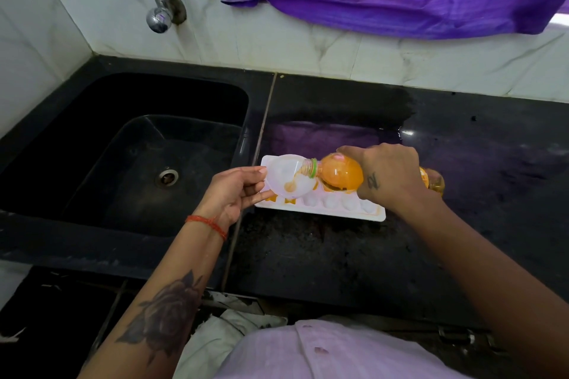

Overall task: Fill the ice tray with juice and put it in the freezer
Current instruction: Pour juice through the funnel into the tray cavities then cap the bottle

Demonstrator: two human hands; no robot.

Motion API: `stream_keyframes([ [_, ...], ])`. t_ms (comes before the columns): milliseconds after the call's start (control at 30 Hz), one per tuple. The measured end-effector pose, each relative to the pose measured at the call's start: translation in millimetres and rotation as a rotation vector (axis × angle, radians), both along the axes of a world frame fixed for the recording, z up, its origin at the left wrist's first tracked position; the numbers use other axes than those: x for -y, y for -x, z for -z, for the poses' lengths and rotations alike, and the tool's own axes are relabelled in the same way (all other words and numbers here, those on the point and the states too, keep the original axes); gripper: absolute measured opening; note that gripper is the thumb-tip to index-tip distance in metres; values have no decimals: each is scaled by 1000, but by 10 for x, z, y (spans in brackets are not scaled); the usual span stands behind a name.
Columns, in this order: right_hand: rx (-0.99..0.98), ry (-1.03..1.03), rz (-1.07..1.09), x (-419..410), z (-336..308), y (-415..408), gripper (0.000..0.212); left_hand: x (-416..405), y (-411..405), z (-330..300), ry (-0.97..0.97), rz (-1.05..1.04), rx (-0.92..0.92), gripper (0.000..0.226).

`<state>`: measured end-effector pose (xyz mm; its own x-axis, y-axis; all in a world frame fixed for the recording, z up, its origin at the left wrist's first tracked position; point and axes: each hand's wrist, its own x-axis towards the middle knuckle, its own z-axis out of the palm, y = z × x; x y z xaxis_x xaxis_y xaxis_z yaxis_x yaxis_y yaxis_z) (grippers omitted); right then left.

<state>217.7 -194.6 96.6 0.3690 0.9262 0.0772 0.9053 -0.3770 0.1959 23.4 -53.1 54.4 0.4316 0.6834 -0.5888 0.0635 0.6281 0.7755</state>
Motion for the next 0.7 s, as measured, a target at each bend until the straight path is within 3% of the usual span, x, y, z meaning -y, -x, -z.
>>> stream_keyframes([
  [333, -59, -18, 39, 140, -89, -44, 68, 27, -76, -60, -21, 33, 38, 7],
  [700, 20, -20, 59, 262, -43, -115, 58, 121, -232, -6, 16, 88, 28, 8],
])
